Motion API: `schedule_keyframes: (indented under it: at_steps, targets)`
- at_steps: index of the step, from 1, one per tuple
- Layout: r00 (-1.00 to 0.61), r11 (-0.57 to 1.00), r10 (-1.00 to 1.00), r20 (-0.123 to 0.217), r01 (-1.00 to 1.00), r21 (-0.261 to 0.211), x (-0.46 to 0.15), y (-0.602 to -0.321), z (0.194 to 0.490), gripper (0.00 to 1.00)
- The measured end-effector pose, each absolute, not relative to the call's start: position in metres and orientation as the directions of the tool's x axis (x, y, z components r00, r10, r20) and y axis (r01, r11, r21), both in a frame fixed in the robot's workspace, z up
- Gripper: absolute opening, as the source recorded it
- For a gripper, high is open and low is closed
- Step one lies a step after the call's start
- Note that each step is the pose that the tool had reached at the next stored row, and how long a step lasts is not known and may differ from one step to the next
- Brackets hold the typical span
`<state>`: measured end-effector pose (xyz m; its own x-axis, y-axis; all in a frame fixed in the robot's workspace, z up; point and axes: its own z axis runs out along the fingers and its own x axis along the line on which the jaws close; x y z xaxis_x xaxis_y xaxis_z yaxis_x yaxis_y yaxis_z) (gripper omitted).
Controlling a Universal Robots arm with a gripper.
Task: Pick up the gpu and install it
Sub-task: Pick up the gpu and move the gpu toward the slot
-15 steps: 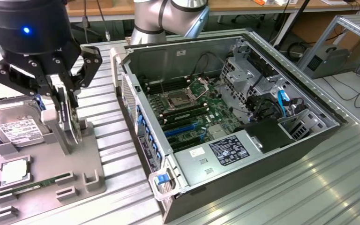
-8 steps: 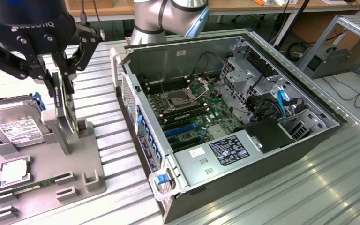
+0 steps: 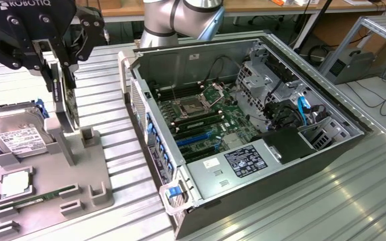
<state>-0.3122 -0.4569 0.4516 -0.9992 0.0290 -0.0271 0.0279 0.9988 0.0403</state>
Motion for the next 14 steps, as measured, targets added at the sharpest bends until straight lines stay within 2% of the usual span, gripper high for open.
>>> schedule_keyframes:
  at_steps: [6,14]
  targets:
    - [-0.999,0.999,0.029,-0.027,0.028,0.04,-0.311,-0.457,0.453,0.27]
    - [-0.999,0.999,0.029,-0.028,0.028,0.04,-0.278,-0.456,0.453,0.27]
